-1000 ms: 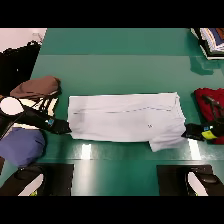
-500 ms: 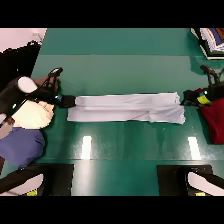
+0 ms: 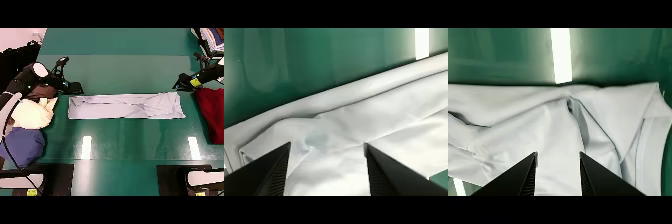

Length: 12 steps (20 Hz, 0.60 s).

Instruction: Fold the shirts.

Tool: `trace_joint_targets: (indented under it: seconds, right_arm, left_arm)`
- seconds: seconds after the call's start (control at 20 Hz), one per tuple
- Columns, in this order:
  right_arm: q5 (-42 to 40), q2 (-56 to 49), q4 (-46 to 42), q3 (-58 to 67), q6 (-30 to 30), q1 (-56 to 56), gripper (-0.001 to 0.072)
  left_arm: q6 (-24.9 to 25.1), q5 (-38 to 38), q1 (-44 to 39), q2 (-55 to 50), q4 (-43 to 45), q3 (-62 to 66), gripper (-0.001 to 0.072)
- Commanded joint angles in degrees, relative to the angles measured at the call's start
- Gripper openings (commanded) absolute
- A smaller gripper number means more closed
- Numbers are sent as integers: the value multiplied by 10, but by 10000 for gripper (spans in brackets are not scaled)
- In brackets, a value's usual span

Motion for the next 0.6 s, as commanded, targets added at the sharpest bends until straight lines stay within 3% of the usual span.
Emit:
trace_joint_targets:
  seconds: [0.0,0.1,0.15,0.2,0.25,0.35,0.55]
  right_arm:
    - [28,-9,35,18,-37,-23,324]
    - [36,16,35,-20,-61,-53,324]
    - [36,31,37,-48,-72,-72,324]
    - [37,42,40,-74,-87,-91,328]
    - [36,50,39,-100,-97,-112,381]
    - [32,48,40,-139,-110,-153,568]
    - [33,-2,74,-177,-158,-192,587]
  left_arm:
    - [2,-87,0,-7,8,53,537]
    - [8,-141,0,-5,9,85,509]
    - [11,-149,0,1,7,89,229]
    - [19,-148,0,5,0,89,28]
    - [18,-144,0,6,-8,89,31]
    - [16,-144,0,5,-30,89,31]
    - [15,-128,0,5,-68,88,31]
